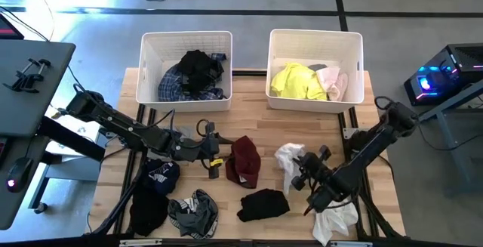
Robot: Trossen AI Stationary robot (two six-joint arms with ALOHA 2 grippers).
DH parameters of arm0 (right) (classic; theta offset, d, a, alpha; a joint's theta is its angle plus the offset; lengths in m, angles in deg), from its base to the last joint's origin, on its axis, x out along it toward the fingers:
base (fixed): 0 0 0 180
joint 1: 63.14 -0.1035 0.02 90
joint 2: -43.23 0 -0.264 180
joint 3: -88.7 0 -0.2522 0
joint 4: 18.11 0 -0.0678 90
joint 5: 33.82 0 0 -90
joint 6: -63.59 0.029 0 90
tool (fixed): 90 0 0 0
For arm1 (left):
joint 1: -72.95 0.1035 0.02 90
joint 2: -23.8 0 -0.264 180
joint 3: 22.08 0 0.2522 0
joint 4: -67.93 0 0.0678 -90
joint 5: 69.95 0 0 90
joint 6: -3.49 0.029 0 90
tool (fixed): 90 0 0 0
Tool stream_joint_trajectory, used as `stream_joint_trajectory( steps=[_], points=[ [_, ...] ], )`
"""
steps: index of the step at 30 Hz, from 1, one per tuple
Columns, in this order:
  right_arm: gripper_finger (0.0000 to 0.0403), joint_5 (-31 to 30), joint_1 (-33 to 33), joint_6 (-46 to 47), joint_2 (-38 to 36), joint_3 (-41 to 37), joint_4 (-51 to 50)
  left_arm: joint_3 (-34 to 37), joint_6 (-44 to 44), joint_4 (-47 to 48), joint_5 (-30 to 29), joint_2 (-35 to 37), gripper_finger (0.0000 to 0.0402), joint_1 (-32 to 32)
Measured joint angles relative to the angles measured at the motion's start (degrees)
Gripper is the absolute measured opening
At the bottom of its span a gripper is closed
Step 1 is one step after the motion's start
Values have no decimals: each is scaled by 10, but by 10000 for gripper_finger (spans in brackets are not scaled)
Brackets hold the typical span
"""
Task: Sort clothes
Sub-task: Put the left white shorts into the right white bin
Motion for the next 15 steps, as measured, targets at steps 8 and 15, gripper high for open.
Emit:
stream_joint_trajectory(
  steps=[8,15],
  points=[
    [4,-124,7,-60,-1,200,-231,0,-1,0,0,0,195,0],
    [5,-239,90,-311,-32,361,-266,0,-1,0,0,0,195,0]
  ],
)
